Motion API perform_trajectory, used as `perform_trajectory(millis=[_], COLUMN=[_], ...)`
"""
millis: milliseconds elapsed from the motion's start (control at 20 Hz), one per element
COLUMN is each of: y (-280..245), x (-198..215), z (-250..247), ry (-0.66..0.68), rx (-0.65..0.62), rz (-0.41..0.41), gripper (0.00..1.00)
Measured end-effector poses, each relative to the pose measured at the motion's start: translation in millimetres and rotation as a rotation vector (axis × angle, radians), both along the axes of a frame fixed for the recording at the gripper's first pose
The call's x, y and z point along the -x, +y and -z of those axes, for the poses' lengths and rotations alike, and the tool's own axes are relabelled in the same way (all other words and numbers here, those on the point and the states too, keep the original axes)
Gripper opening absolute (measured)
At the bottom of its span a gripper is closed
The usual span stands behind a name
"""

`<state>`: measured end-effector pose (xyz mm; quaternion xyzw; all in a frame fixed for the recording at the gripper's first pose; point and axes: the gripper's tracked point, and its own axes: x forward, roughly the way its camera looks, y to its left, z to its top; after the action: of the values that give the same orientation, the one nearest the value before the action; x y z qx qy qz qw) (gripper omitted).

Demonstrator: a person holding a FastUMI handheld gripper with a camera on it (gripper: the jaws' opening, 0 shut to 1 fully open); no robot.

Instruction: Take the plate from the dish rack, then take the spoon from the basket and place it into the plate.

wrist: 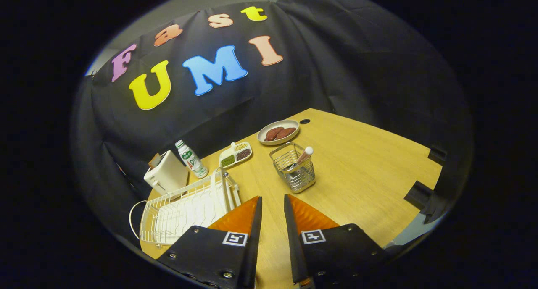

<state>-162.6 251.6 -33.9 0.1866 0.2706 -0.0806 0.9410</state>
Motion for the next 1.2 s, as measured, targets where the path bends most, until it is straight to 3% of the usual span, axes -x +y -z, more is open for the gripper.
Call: perform_trajectory(millis=[250,450,1050,1200], y=[-44,-59,-52,-49], x=[-33,-47,-81,-83], z=[1,7,19,20], ry=[-0.019,-0.021,-0.034,-0.025], rx=[0.018,0.032,0.081,0.102], rz=[0.096,0.114,-0.002,-0.005], gripper=[0.32,0.32,0.32,0.13])
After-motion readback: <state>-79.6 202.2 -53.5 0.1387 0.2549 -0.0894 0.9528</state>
